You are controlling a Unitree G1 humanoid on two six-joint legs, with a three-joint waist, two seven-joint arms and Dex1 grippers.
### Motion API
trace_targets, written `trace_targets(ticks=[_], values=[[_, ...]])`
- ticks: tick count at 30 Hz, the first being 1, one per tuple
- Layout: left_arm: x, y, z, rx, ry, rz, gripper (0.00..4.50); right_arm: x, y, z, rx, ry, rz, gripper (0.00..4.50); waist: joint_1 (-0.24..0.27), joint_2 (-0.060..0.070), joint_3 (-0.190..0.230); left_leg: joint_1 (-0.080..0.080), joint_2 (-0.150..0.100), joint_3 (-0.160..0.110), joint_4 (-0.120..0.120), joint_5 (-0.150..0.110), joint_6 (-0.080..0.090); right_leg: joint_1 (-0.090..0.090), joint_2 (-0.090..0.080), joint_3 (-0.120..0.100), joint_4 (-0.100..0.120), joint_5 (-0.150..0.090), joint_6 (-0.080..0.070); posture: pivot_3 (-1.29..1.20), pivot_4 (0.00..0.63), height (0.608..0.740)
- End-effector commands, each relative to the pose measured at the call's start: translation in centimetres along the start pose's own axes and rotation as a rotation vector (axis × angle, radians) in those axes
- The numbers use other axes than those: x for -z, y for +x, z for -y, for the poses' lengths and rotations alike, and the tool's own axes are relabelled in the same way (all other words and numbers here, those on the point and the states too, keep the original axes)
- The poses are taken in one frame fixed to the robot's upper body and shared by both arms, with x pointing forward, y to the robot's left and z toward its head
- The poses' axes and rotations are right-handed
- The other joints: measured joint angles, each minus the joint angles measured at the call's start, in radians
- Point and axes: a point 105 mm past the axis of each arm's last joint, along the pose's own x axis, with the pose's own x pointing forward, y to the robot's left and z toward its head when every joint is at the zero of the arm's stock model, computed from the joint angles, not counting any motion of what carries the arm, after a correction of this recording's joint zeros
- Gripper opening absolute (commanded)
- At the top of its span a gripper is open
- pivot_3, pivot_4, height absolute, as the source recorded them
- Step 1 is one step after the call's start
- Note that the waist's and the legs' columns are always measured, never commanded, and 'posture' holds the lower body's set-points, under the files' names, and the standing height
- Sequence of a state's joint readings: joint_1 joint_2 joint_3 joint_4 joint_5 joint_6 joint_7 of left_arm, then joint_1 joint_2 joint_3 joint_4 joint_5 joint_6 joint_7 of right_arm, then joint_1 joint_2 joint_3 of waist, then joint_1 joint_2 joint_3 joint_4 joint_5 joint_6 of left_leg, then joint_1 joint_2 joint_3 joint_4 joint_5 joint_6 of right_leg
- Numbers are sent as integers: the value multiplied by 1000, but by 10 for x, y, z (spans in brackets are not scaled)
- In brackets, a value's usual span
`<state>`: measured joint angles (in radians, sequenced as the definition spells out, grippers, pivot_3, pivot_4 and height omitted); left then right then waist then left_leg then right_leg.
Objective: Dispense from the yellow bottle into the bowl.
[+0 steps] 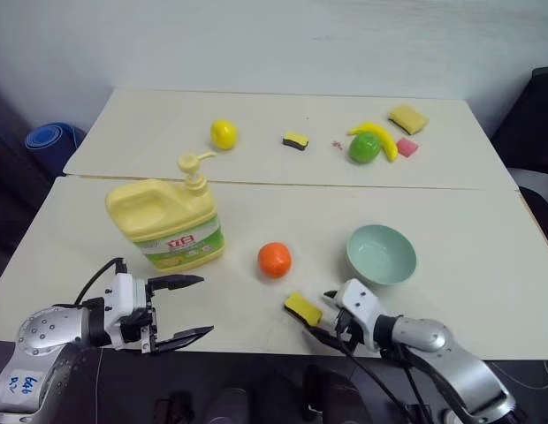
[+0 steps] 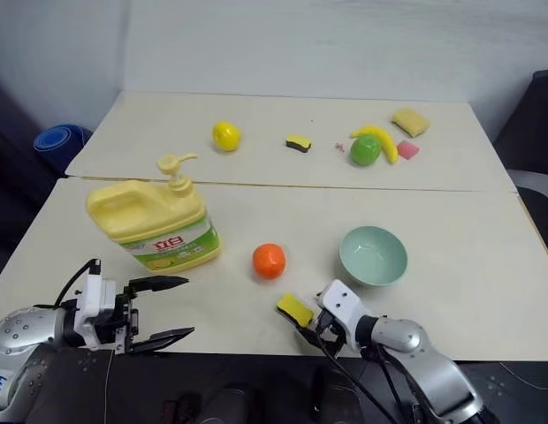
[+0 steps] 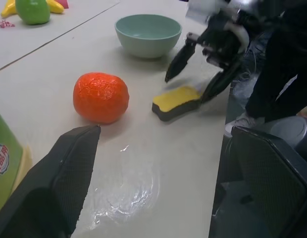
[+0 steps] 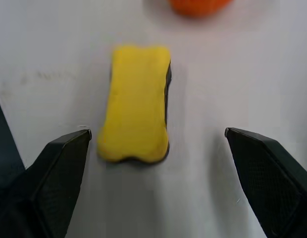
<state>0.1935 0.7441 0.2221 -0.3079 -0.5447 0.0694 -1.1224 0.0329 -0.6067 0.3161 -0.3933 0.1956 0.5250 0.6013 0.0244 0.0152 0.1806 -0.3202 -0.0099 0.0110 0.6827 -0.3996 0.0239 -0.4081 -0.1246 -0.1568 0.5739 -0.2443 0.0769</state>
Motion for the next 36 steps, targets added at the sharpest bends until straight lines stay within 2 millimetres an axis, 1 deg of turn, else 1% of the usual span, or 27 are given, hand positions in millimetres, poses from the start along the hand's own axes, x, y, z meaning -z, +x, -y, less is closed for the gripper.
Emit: trace_targets(ticks=[1,3,6,8,10,12,13,14,15,16,17,18,19,20,21,22,23,24,26,29,31,32,33,34,36], values=[[-11,4,2,28,28,16,4500,-5,9,-3,-27,-10,37,3567,-3,-1,0,0,0,0,0,0,0,0,0,0,0,0,0,0,150,740],[-12,5,2,27,27,19,4500,-13,9,1,-17,-33,78,2915,-4,0,0,0,1,0,0,1,-1,0,1,0,0,0,0,0,150,740],[-12,7,1,26,26,20,4500,-20,6,2,-34,-36,116,1775,-3,0,0,1,2,0,0,1,-1,0,3,1,1,0,0,0,150,740],[-12,9,1,26,25,25,4500,-29,0,2,-58,-55,174,1261,-3,0,0,0,2,0,0,1,-1,0,4,1,1,0,0,0,150,740],[-11,10,1,26,25,27,4500,-35,-5,0,-82,-69,213,1116,-1,0,0,0,2,0,0,1,-1,0,8,1,0,0,0,0,150,740],[-10,11,0,24,28,31,4500,-47,-19,1,-98,-93,295,1093,0,0,0,0,3,0,0,1,-1,0,8,1,0,0,0,0,150,740],[-10,13,0,24,31,37,4500,-60,-38,8,-77,-93,373,1093,1,0,0,0,3,0,0,1,-1,1,8,1,0,0,0,0,150,740],[-10,13,0,25,32,41,4500,-69,-53,12,-62,-96,425,1093,4,1,0,0,3,0,0,0,-1,1,8,1,0,0,0,0,150,740],[-10,14,-1,24,34,44,4500,-78,-70,23,2,-94,480,1093,3,1,1,0,3,0,0,1,-1,1,8,1,0,0,0,0,150,740],[-11,15,-2,16,34,56,4500,-83,-90,37,82,-86,520,1093,3,1,0,0,3,0,0,0,-1,1,8,2,0,0,0,0,150,740],[-13,16,-4,3,30,73,4500,-81,-106,52,172,-86,520,1093,3,1,0,0,3,0,1,0,-1,2,8,2,0,0,0,0,150,740],[-14,17,-6,-10,26,90,4500,-78,-123,66,257,-92,512,1093,4,0,0,1,3,0,1,0,-1,3,7,2,-1,1,0,0,150,740],[-15,18,-8,-18,22,103,4500,-71,-137,80,331,-80,487,1093,4,0,0,2,4,0,1,0,-1,4,7,3,-1,1,1,0,150,740],[-15,20,-9,-27,17,115,4500,-58,-153,98,430,-68,440,1093,4,0,0,2,4,0,1,0,-1,5,7,3,-2,1,0,0,150,740],[-15,21,-10,-31,10,124,4500,-44,-167,115,515,-53,396,1093,3,0,0,2,5,0,1,0,-2,5,7,3,-2,1,0,0,150,740],[-15,24,-11,-35,3,131,4500,-25,-179,133,605,-15,336,1093,3,0,0,2,5,0,1,0,-2,5,7,3,-2,1,0,0,150,740],[-13,27,-11,-40,-4,133,4500,-5,-188,147,670,22,263,1093,3,0,0,2,5,0,1,0,-2,6,8,3,-2,1,0,0,150,740],[-12,29,-12,-42,-12,135,4500,12,-192,156,701,51,206,1093,2,0,0,2,5,1,1,0,-2,7,8,3,-1,1,0,0,150,740],[-14,31,-14,-54,-24,155,4500,38,-194,171,733,80,130,1093,-1,0,0,2,5,2,1,0,-2,8,8,3,-1,0,0,0,150,740],[-15,34,-16,-62,-31,167,4500,62,-189,188,755,140,84,1093,-9,3,1,3,5,4,1,0,-2,8,8,4,0,0,-1,0,150,740],[-15,36,-18,-69,-26,175,4500,71,-182,195,744,124,48,1772,-18,4,2,4,6,6,1,0,-2,8,9,5,2,0,-1,0,150,740],[-16,36,-19,-73,-23,177,4500,73,-180,197,729,125,40,2010,-21,5,2,5,6,7,1,1,-2,8,9,6,2,0,-1,0,150,740],[-16,36,-19,-73,-24,180,4500,73,-179,198,722,106,34,2370,-23,6,2,5,6,7,1,1,-2,8,9,7,2,0,-1,0,150,740],[-16,36,-19,-70,-22,181,4500,72,-186,203,753,81,28,2717,-23,7,2,5,6,7,1,1,-3,8,9,7,2,0,-1,0,150,740],[-17,33,-18,-57,-44,186,4500,64,-199,207,776,63,53,3398,-21,8,2,5,6,7,1,1,-3,8,9,7,2,0,-1,0,150,740]])
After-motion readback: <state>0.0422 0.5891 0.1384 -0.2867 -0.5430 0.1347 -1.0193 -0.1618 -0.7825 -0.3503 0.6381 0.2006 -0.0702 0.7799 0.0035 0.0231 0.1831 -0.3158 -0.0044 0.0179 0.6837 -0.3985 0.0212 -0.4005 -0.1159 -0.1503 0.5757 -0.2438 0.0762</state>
